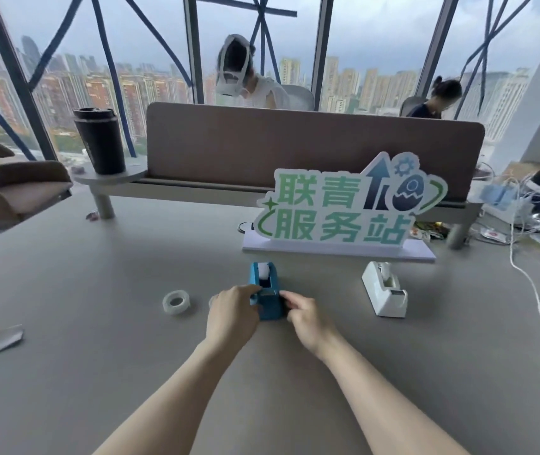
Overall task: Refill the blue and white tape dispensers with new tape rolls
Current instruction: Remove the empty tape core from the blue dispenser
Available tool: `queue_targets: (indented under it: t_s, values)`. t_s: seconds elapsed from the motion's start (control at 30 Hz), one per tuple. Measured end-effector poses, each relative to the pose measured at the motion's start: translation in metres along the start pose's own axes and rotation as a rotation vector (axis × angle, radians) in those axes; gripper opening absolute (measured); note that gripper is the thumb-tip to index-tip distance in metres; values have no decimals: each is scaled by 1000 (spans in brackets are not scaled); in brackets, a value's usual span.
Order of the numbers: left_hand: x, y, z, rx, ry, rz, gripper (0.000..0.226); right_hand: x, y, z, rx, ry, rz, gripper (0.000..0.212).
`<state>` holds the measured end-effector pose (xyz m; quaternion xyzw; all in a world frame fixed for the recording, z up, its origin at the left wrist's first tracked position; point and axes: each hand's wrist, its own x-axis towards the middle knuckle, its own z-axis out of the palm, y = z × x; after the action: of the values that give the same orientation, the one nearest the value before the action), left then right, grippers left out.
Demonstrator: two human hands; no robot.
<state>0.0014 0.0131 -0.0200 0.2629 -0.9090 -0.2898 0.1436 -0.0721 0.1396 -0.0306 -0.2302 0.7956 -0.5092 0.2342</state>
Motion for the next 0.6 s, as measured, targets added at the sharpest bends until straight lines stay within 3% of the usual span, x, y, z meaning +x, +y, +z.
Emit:
queue_targets:
  t_s: [0.6]
  values:
    - [-126,33,34,-212,-22,114,34,-152,42,-35,-310,363,-68,41]
